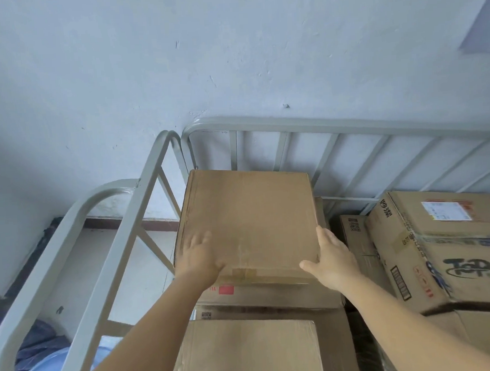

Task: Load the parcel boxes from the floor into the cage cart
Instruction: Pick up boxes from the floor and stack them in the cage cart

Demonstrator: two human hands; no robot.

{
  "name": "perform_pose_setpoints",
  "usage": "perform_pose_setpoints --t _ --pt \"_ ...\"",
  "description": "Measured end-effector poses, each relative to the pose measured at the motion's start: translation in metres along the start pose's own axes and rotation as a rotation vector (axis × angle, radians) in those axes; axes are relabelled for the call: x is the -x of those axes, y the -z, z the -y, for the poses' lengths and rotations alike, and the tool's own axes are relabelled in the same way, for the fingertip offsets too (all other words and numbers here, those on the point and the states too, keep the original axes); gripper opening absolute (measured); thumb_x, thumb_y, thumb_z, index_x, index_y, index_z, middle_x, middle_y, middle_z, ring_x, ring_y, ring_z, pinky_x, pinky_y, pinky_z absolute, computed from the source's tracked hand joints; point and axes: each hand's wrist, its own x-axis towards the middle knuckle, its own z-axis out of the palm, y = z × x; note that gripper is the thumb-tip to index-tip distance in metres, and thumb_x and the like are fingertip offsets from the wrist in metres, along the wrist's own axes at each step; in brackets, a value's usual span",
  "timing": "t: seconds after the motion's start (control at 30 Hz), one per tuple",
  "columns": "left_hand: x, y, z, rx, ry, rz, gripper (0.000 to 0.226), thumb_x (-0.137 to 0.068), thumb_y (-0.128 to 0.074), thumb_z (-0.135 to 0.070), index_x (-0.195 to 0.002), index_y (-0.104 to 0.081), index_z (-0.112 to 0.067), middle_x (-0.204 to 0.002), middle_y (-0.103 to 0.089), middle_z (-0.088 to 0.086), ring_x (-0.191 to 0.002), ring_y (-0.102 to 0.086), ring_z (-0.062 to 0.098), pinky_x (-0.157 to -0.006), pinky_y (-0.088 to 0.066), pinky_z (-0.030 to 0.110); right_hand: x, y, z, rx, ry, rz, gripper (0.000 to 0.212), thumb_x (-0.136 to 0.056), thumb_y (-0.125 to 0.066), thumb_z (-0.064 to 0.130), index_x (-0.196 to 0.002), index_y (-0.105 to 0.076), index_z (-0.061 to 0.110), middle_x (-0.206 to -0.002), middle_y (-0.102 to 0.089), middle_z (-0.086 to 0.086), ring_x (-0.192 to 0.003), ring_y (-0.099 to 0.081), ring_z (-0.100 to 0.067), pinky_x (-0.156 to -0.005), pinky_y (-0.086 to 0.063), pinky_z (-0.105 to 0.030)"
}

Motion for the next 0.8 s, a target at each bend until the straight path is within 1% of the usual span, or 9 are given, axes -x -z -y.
perform_pose_setpoints --t 0.1,0.27,0.4,0.5,0.67,0.8 --pt "0.033 0.003 -0.027 -0.073 -0.112 -0.031 0.076 -0.095 -0.056 -0.036 -0.154 -0.013 -0.019 -0.161 -0.013 0.002 -0.149 -0.005 0.024 -0.120 -0.012 0.039 0.035 0.011 -0.006 0.103 0.067 -0.028 0.093 -0.091 -0.058 0.051 -0.157 0.000 0.023 -0.165 -0.002 0.002 -0.151 -0.006 -0.022 -0.121 -0.016 -0.044" --pt "0.094 0.002 -0.075 -0.152 -0.276 -0.080 0.071 -0.094 -0.053 -0.035 -0.153 -0.017 -0.020 -0.158 -0.022 0.000 -0.147 -0.013 0.021 -0.118 -0.016 0.036 0.099 0.030 -0.034 0.154 0.097 -0.052 0.089 -0.094 -0.056 0.048 -0.157 0.000 0.021 -0.165 0.001 0.001 -0.152 0.000 -0.023 -0.122 -0.009 -0.043" --pt "0.150 -0.004 -0.113 -0.148 -0.359 -0.048 0.073 -0.093 -0.054 -0.038 -0.154 -0.017 -0.020 -0.156 -0.027 -0.001 -0.144 -0.023 0.022 -0.116 -0.018 0.034 0.150 0.037 -0.070 0.130 0.073 -0.089 0.088 -0.096 -0.052 0.049 -0.157 0.002 0.018 -0.165 0.002 -0.001 -0.152 0.000 -0.023 -0.121 -0.007 -0.041" --pt "0.188 -0.017 -0.136 -0.154 -0.420 -0.036 0.073 -0.093 -0.054 -0.037 -0.154 -0.016 -0.021 -0.157 -0.025 -0.001 -0.144 -0.022 0.022 -0.119 -0.017 0.036 0.188 0.039 -0.098 0.082 0.056 -0.114 0.088 -0.096 -0.051 0.050 -0.157 0.002 0.016 -0.165 0.001 -0.002 -0.152 -0.001 -0.023 -0.121 -0.008 -0.040" --pt "0.244 -0.042 -0.174 -0.188 -0.533 -0.028 0.075 -0.093 -0.055 -0.039 -0.154 -0.017 -0.019 -0.155 -0.029 0.000 -0.144 -0.023 0.022 -0.118 -0.020 0.035 0.250 0.041 -0.145 0.031 -0.016 -0.166 0.090 -0.094 -0.053 0.051 -0.157 0.000 0.015 -0.165 -0.004 -0.003 -0.151 -0.006 -0.023 -0.122 -0.012 -0.039" --pt "0.283 -0.055 -0.207 -0.206 -0.669 -0.009 0.075 -0.093 -0.054 -0.037 -0.154 -0.016 -0.019 -0.158 -0.025 -0.002 -0.146 -0.020 0.020 -0.119 -0.017 0.035 0.301 0.046 -0.173 -0.027 -0.105 -0.227 0.092 -0.093 -0.055 0.051 -0.157 0.000 0.014 -0.165 -0.004 -0.004 -0.151 -0.008 -0.023 -0.121 -0.013 -0.038"
